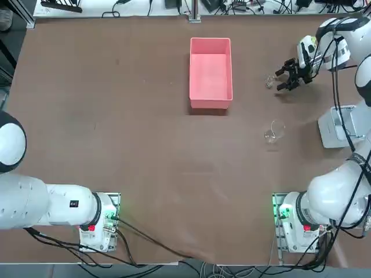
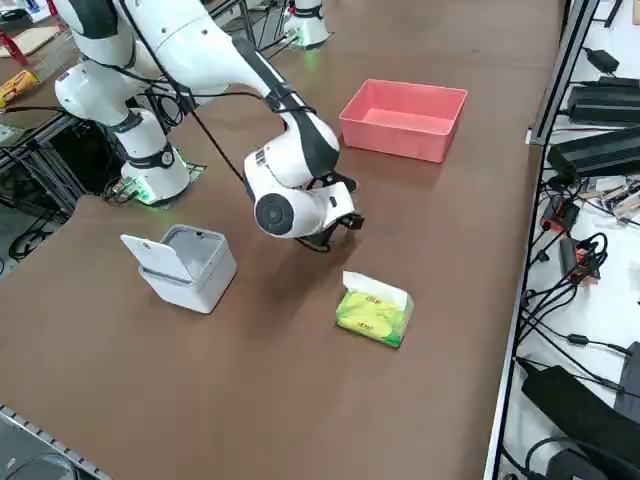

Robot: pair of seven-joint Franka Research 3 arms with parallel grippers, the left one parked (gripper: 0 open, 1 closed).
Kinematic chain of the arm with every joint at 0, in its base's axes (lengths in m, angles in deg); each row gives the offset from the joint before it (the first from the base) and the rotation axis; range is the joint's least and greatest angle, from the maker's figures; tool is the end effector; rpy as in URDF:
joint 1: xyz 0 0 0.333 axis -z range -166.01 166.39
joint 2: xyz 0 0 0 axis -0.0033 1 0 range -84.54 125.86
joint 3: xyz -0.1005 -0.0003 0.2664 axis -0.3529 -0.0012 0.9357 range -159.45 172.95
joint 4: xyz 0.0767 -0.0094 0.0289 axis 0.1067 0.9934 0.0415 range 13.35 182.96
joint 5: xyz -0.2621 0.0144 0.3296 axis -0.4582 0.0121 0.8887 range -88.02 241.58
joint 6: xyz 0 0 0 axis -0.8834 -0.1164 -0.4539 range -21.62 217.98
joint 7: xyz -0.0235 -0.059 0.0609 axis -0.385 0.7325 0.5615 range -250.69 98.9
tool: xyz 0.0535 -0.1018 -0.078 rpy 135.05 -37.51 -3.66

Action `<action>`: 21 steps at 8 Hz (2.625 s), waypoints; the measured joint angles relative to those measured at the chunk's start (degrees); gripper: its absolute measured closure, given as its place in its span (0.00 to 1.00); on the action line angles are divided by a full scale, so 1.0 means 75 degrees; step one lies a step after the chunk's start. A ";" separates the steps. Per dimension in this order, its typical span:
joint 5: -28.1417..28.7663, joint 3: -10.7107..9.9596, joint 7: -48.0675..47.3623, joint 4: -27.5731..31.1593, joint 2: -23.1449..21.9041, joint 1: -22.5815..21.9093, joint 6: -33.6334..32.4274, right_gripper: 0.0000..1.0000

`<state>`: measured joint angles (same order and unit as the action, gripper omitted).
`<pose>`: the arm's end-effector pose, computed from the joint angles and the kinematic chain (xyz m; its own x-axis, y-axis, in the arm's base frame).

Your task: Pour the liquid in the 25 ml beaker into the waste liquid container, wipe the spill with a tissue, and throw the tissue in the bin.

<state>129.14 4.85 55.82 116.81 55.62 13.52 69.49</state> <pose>0.5693 -0.0861 0.0811 0.1767 0.6805 0.7112 0.9842 -0.1151 -0.1344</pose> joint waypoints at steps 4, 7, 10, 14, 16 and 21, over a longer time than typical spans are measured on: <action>0.0062 0.0073 0.0090 -0.0009 0.0132 -0.0001 -0.0009 0.00; 0.0190 0.0151 0.0154 -0.0066 0.0211 -0.0027 -0.0009 0.00; 0.0371 0.0153 0.0190 -0.0087 0.0262 -0.0092 -0.0012 0.00; 0.0553 0.0155 0.0276 -0.0092 0.0394 -0.0196 -0.0013 0.00; 0.0615 0.0155 0.0281 -0.0093 0.0394 -0.0211 -0.0013 0.00; 0.0678 0.0155 0.0290 -0.0096 0.0396 -0.0223 -0.0012 0.03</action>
<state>134.22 6.01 57.99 116.08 58.59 11.85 69.40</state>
